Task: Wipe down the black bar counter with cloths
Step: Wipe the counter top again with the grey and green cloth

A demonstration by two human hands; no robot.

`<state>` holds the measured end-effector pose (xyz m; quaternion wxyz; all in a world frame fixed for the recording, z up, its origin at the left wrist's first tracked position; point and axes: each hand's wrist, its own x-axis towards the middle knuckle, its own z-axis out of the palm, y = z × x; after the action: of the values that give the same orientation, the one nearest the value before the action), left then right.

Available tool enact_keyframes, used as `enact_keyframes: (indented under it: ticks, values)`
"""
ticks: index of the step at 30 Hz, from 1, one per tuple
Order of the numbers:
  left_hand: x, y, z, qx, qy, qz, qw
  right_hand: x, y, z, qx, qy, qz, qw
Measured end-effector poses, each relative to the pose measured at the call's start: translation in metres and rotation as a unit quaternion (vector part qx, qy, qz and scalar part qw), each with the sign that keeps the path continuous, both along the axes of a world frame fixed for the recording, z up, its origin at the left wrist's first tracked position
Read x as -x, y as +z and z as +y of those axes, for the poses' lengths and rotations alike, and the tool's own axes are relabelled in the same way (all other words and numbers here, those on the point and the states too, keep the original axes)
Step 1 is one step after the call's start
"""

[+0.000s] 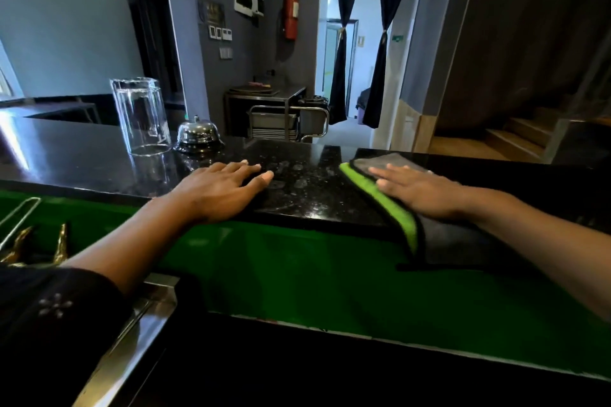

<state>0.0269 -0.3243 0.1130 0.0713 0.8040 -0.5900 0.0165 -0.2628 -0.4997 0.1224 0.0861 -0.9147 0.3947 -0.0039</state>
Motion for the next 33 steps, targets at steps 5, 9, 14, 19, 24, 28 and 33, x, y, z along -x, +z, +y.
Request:
enact_keyframes:
  ticks: [5,9,14,19,24,28,33]
  values:
    - [0.002,-0.003,-0.002,0.04,0.006,0.014,0.999,-0.056,-0.005,-0.048,0.03,-0.103,0.019,0.994]
    - [0.002,0.0,0.0,0.026,0.015,0.036,0.999,-0.132,-0.002,0.004,0.049,-0.032,0.003,0.998]
    - [0.016,0.013,0.007,0.017,0.032,0.044,0.998,-0.124,-0.003,0.056,0.023,0.111,-0.008,0.994]
    - [0.024,0.012,0.008,0.005,0.053,0.046,0.998,-0.037,-0.004,0.0,0.018,0.057,-0.018,0.998]
    - [0.018,0.008,0.003,0.009,0.064,0.029,0.998,-0.021,-0.004,-0.059,0.032,-0.08,-0.006,0.996]
    - [0.016,0.006,0.001,0.016,0.047,0.025,0.998,-0.055,0.002,-0.048,0.041,-0.137,0.001,0.99]
    - [0.016,0.008,0.004,0.026,0.044,0.034,0.998,-0.116,-0.004,0.051,0.028,0.023,-0.017,0.999]
